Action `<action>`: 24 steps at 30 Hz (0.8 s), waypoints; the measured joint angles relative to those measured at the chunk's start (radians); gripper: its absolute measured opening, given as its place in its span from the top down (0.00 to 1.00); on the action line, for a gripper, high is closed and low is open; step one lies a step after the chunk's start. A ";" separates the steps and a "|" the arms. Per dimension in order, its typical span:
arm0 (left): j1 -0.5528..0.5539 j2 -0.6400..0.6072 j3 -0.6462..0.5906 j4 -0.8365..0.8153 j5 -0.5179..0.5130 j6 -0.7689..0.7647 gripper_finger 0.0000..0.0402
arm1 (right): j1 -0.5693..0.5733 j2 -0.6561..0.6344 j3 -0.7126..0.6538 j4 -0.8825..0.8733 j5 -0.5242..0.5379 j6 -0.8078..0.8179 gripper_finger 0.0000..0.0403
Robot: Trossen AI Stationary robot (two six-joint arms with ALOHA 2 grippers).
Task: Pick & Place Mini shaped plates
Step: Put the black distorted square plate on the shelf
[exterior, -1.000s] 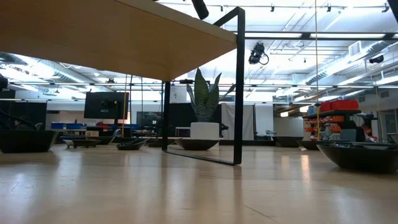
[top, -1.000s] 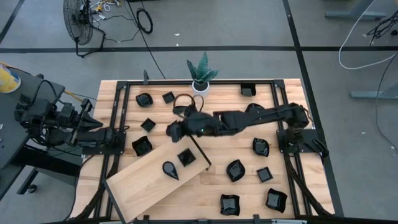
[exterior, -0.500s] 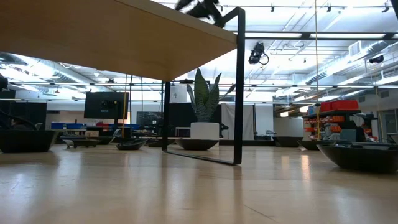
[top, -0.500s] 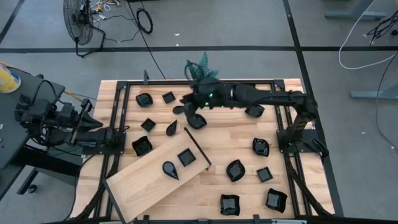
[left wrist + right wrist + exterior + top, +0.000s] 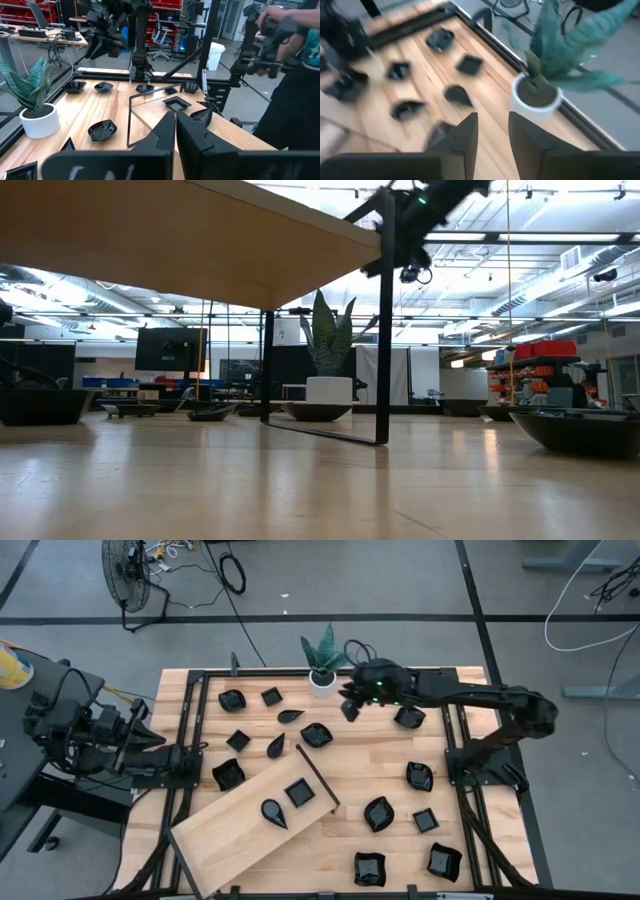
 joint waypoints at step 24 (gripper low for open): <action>0.000 0.000 0.000 0.000 0.000 0.000 0.95 | -0.174 -0.097 -0.233 -0.426 0.128 -0.199 0.70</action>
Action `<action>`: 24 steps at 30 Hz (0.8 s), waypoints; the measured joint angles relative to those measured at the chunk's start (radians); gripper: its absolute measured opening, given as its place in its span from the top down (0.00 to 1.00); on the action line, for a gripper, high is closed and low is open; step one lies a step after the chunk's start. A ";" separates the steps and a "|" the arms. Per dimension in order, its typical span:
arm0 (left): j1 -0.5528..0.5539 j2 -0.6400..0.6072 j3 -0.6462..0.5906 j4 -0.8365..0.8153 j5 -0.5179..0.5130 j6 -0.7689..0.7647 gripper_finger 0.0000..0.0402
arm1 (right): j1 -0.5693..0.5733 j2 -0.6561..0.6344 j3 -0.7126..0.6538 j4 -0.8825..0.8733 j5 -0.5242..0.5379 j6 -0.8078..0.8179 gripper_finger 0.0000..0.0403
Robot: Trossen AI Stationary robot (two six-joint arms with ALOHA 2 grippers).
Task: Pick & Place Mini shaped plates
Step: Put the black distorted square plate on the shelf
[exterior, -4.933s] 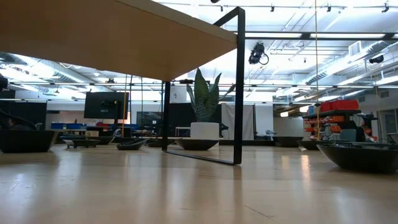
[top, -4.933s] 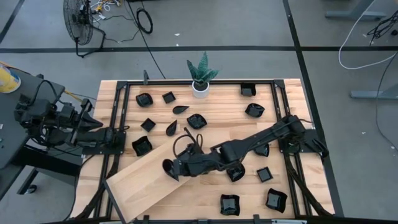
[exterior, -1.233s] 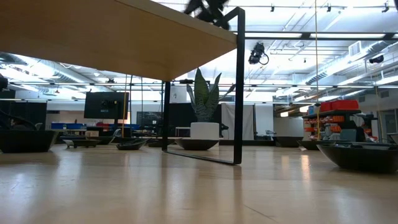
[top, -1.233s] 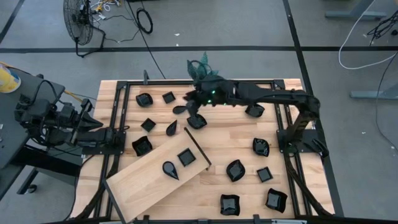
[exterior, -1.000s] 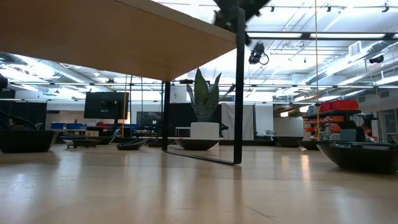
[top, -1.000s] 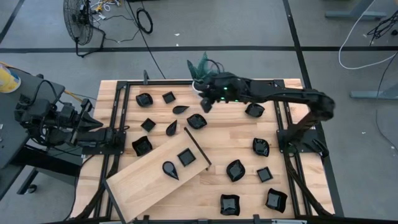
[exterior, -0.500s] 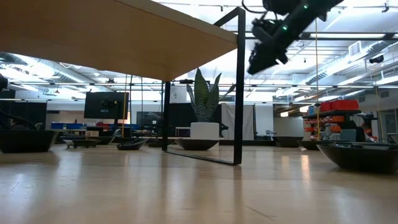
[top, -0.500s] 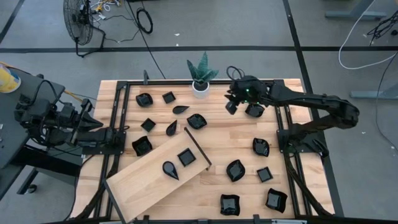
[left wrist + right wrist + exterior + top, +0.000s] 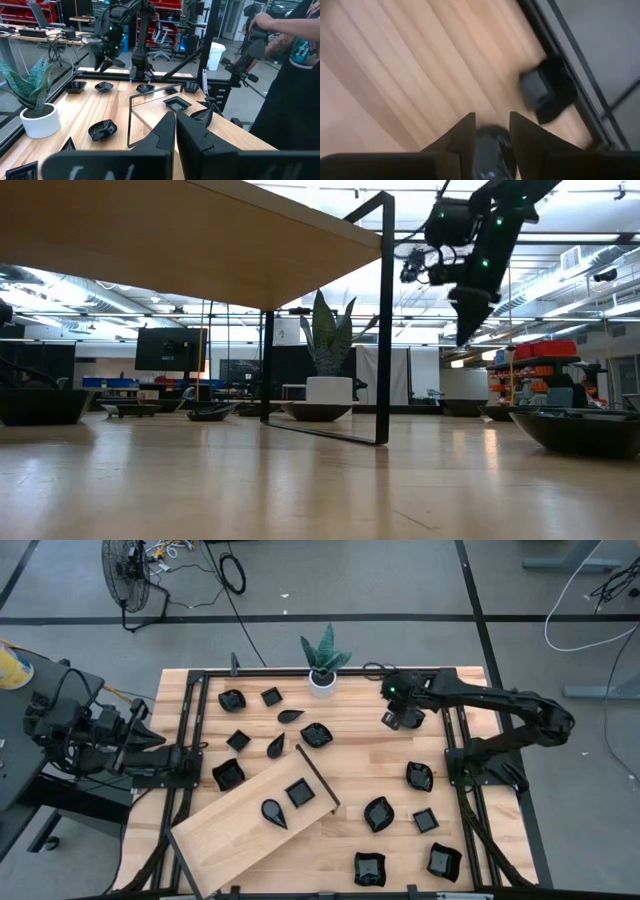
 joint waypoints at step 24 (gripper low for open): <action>0.000 0.000 0.000 0.000 0.000 0.000 0.95 | 0.104 0.263 0.000 -0.185 -0.027 0.137 0.54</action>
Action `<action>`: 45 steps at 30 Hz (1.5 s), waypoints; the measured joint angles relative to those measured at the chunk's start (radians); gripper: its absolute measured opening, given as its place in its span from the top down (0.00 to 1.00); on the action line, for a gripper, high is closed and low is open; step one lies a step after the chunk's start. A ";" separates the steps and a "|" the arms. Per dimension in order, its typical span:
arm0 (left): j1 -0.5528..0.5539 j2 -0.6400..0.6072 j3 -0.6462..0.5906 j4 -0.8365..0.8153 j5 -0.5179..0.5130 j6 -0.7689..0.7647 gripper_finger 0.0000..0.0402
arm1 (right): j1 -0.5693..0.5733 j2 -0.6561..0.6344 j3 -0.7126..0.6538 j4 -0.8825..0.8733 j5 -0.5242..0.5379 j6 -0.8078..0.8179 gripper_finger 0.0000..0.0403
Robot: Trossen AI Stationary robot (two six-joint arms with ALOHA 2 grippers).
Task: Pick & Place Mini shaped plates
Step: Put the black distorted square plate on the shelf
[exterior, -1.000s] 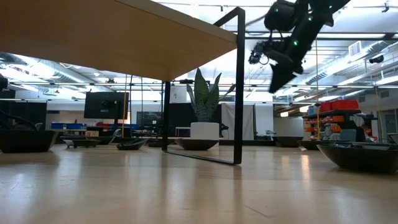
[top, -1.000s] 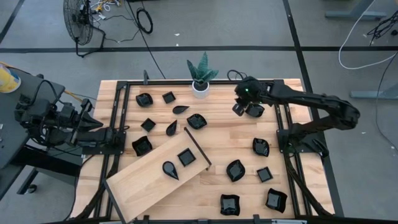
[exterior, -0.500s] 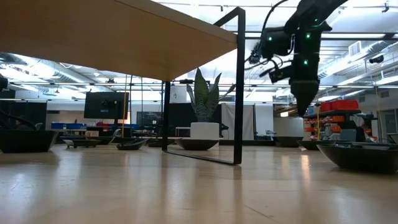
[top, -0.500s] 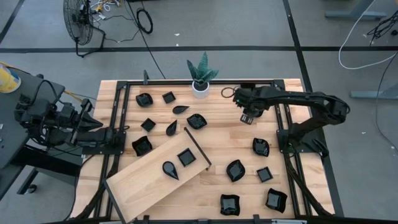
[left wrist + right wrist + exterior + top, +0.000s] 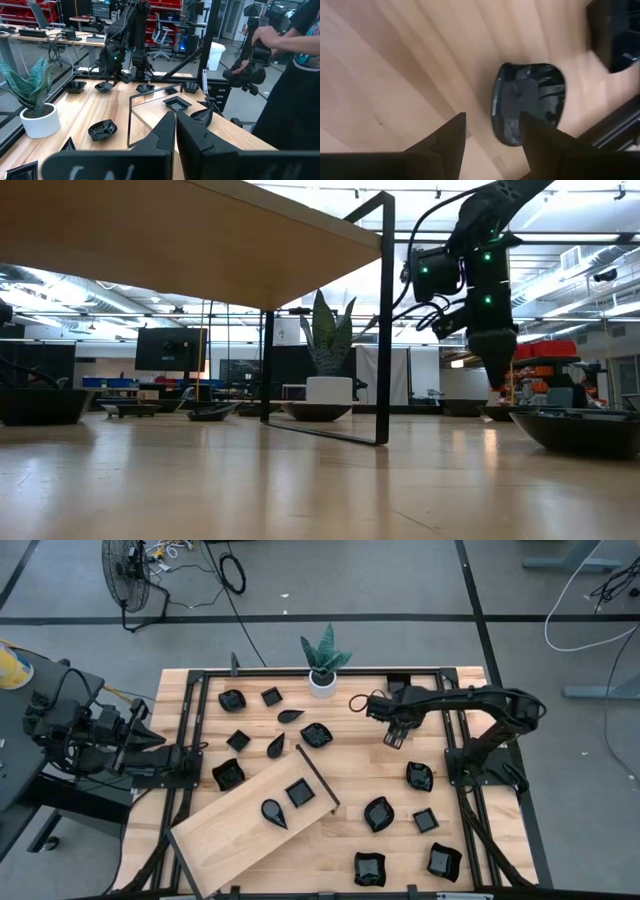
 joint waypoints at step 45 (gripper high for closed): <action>0.000 0.000 0.000 0.000 0.000 0.000 0.95 | -0.013 0.054 -0.002 -0.019 0.002 0.081 0.55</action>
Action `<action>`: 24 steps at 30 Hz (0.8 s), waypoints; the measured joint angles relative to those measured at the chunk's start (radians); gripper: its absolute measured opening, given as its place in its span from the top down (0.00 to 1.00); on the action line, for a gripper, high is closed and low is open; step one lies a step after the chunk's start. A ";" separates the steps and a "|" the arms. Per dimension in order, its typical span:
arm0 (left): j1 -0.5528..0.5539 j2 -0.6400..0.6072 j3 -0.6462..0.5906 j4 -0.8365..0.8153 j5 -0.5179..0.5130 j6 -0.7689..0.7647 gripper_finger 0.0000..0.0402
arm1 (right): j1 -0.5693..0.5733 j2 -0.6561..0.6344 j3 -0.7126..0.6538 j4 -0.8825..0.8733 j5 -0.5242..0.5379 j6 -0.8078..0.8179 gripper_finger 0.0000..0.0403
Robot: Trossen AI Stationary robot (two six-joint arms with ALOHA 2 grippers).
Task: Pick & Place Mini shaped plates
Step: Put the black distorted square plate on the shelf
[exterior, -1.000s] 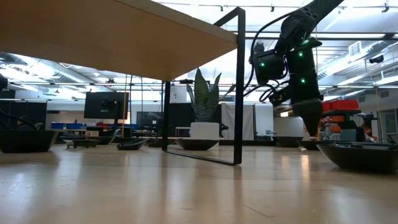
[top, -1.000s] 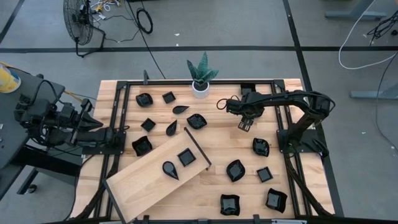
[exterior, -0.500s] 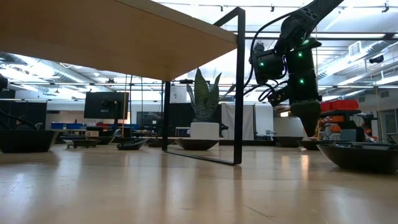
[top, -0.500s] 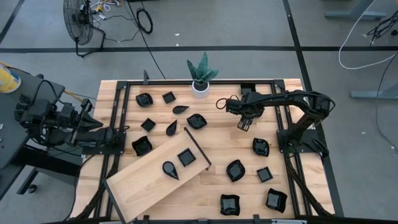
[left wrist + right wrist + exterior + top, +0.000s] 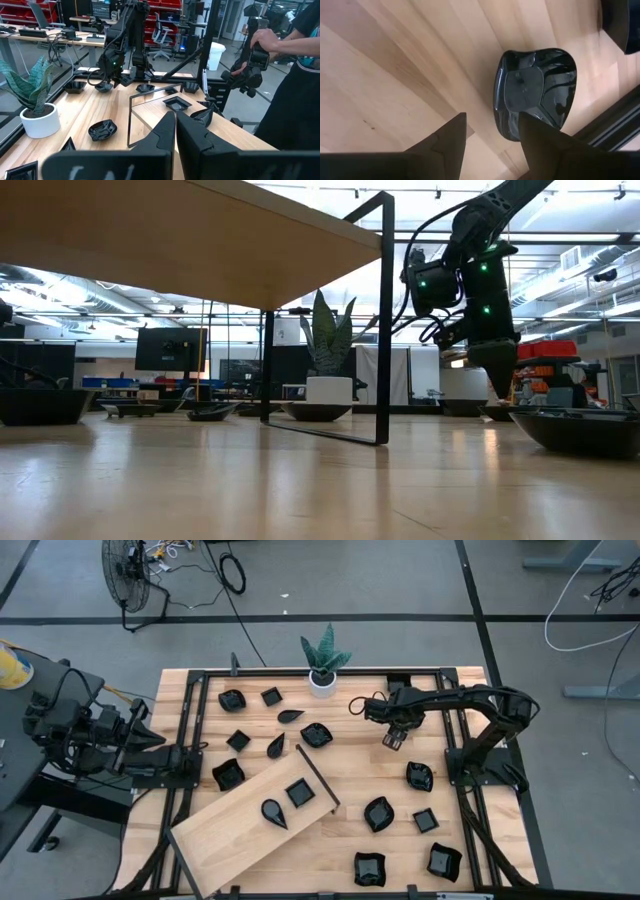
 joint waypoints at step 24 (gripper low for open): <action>0.000 0.000 0.000 0.000 0.000 0.000 0.95 | -0.209 -0.207 0.002 0.086 -0.002 0.215 0.55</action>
